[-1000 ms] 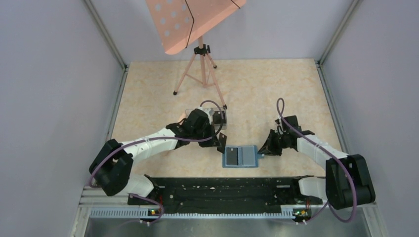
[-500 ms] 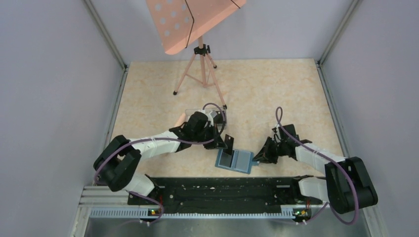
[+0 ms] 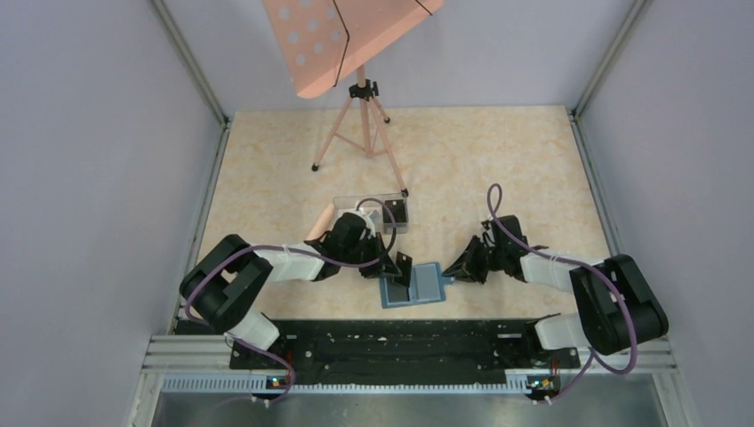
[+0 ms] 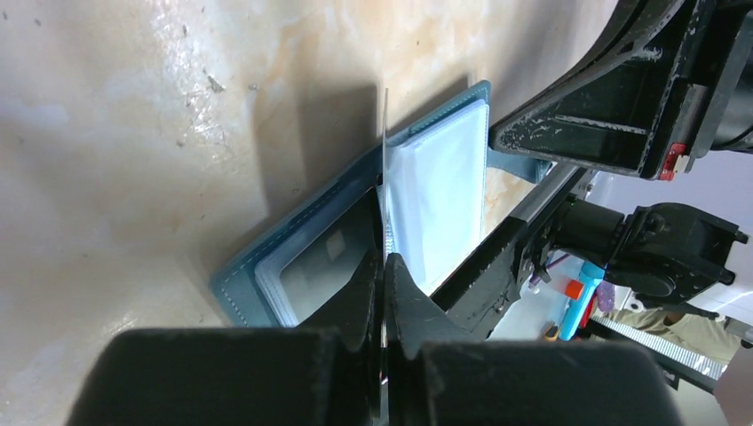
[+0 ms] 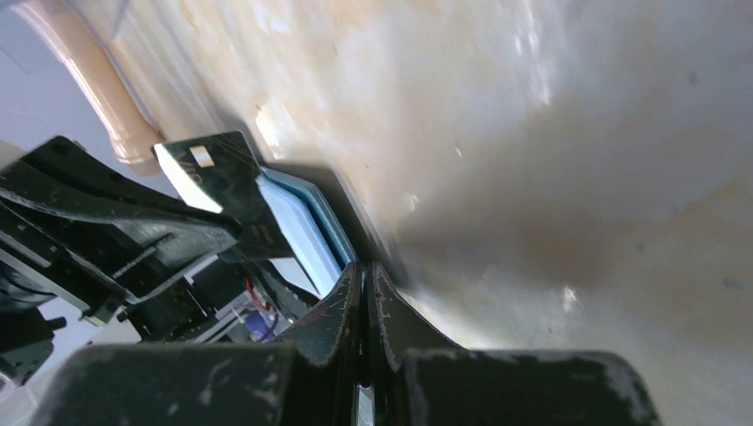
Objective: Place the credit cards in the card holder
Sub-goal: Insert the credit card into the card holder.
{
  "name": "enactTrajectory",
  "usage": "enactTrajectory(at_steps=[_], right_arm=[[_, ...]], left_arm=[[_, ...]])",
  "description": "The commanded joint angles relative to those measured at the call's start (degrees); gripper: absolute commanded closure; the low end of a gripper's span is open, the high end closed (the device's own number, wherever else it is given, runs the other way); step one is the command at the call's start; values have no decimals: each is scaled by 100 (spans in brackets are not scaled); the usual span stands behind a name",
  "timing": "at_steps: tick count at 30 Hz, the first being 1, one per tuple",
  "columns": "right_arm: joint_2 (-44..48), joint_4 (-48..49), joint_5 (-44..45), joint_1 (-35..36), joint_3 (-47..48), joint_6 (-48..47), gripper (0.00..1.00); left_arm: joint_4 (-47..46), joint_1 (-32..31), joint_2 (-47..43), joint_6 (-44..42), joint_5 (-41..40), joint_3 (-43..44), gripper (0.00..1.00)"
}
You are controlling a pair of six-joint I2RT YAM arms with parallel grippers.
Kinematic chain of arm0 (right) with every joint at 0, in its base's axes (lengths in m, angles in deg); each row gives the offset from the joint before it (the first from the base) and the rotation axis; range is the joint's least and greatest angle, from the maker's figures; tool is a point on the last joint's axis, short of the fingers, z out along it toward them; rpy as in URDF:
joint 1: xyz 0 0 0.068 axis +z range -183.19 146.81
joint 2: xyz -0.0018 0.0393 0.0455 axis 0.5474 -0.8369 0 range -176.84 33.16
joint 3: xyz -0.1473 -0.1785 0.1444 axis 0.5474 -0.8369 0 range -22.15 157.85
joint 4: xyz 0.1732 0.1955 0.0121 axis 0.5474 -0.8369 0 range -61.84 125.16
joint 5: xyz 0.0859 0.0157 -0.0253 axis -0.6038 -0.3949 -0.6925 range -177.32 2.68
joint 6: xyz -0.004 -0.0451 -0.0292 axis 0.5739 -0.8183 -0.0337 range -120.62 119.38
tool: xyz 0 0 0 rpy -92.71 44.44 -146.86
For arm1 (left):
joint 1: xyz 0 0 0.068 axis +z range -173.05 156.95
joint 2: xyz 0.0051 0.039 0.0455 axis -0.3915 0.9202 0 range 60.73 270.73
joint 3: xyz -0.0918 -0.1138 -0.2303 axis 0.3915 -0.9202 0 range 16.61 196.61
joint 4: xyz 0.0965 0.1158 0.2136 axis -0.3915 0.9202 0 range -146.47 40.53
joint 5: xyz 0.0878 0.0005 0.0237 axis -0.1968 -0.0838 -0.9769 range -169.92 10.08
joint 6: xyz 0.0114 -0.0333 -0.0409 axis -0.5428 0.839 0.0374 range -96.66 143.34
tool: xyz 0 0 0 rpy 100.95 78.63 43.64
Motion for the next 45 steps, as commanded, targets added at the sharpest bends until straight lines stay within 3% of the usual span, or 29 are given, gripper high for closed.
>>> enactTrajectory(at_steps=[1,12,17,27,30,36,45], right_arm=[[-268,791,40,1,347,283,100],[-363,850,-367,-1281,333,46,100],[31,746,-524,-1900,-137,21,100],[1024,500,-717,-1575,-1063,272,100],[982,447,-659,-1278,-994,204,95],[598,488,-634,-1218,-841,-80,69],[254,702,-673,-1201,-849,-214,69]], left_arm=[[-244,40,-32,-153,-47,141,100],[374,250,619,-790,347,1632,100],[458,251,533,-796,458,1801,100],[92,96,598,-497,528,1273,100],[-412,92,687,-223,594,1001,100],[-1141,94,974,18,750,865,100],[-1563,89,1430,114,873,985,100]])
